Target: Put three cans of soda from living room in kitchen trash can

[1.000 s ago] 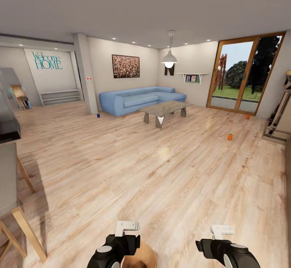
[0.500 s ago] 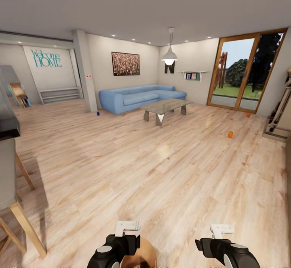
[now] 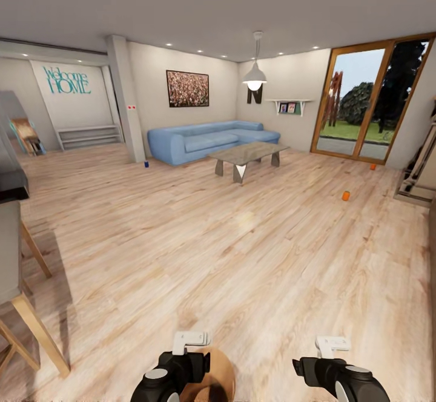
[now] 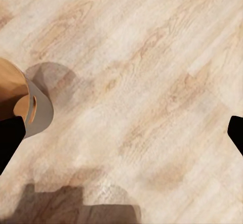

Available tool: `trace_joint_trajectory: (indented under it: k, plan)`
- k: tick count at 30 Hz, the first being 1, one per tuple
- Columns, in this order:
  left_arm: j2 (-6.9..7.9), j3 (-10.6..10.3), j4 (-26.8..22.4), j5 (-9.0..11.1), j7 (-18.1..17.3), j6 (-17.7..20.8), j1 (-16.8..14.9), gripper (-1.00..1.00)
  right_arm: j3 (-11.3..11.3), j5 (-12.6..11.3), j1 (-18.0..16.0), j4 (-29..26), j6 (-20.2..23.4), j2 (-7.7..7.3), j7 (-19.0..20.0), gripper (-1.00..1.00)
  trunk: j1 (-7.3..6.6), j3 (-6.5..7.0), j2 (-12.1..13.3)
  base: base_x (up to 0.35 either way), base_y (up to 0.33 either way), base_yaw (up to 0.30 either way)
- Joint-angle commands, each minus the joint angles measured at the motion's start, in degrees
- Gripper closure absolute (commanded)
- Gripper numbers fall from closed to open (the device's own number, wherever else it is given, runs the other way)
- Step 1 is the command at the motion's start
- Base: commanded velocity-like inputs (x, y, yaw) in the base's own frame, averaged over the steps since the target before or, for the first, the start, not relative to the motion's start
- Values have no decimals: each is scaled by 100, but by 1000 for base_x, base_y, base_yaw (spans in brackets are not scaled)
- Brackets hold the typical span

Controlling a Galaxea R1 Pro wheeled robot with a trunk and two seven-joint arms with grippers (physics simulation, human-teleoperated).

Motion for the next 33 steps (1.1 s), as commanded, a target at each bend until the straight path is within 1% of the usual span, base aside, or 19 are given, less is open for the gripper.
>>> trace_joint_trajectory:
  k: [1, 33]
  plan:
    - [0, 0, 0, 2, 0, -1, 0, -100, 0, 0, 0, 0, 0, -1, 0, -100, 23, -28, -42, 0, 0, 0]
    - [0, -9, -6, -5, 0, -12, 1, -100, -16, 0, 0, -33, -4, -22, 0, -100, 726, -903, -1325, 0, 0, 0]
